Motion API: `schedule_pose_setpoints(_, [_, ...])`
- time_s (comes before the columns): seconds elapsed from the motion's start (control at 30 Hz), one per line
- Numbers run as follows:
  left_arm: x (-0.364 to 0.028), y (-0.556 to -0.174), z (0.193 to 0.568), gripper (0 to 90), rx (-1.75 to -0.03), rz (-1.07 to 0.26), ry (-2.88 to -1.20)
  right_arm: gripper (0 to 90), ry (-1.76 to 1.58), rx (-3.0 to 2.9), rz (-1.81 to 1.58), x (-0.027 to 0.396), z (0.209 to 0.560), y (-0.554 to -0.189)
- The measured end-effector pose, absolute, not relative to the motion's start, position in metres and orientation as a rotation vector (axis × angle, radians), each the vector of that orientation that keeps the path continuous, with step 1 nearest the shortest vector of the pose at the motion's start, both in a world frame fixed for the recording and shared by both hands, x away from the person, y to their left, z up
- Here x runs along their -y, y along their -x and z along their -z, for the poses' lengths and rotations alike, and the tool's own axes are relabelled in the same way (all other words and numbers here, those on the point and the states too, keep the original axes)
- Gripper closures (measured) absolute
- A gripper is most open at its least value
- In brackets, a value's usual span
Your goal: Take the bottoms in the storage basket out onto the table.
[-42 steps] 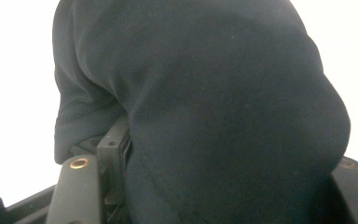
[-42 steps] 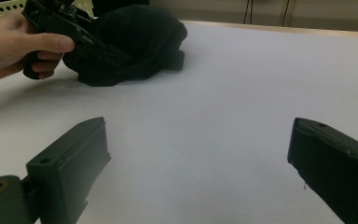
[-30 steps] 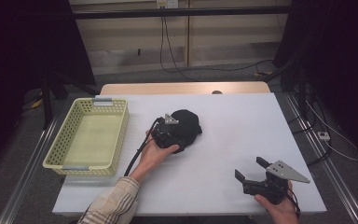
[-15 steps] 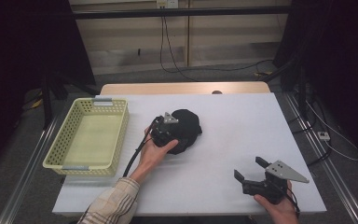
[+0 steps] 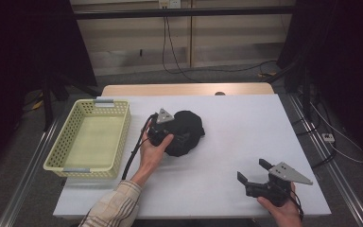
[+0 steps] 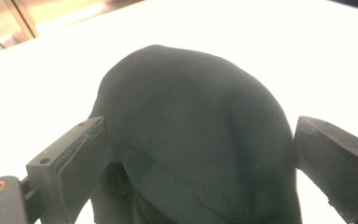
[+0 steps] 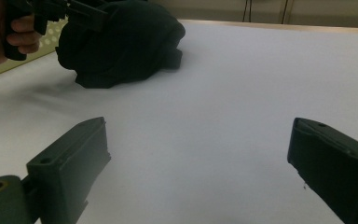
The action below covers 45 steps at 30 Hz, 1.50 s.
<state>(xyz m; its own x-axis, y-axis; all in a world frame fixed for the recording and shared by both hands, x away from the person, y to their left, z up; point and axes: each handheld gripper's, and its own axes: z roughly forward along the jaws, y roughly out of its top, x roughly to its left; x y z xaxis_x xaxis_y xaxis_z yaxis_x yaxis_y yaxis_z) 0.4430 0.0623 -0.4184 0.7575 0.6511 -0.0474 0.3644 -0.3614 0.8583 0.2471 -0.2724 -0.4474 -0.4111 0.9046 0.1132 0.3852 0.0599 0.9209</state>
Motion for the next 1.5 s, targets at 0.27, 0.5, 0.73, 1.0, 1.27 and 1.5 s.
schedule_pose_setpoints(0.27, [-0.065, -0.439, 0.409, 5.5, -0.767, -0.416, -1.95, 5.2, -1.287, -1.833, -1.337, 0.274, 0.448, -0.248])
schedule_pose_setpoints(0.5, [-0.072, -0.44, 0.405, 5.5, -0.779, -0.414, -1.931, 5.2, -1.282, -1.838, -1.338, 0.273, 0.447, -0.248])
schedule_pose_setpoints(0.73, [-0.082, -0.436, 0.395, 5.5, -0.78, -0.425, -1.89, 5.2, -1.27, -1.84, -1.333, 0.271, 0.447, -0.248])
schedule_pose_setpoints(1.0, [-0.088, -0.429, 0.387, 5.1, -0.76, -0.442, -1.856, 5.2, -1.27, -1.843, -1.332, 0.271, 0.446, -0.249])
schedule_pose_setpoints(1.27, [-0.095, -0.424, 0.384, 4.2, -0.763, -0.448, -1.839, 5.2, -1.267, -1.842, -1.334, 0.27, 0.446, -0.25])
schedule_pose_setpoints(1.5, [-0.096, -0.416, 0.389, 4.1, -0.764, -0.428, -1.877, 5.2, -1.271, -1.847, -1.337, 0.27, 0.447, -0.251])
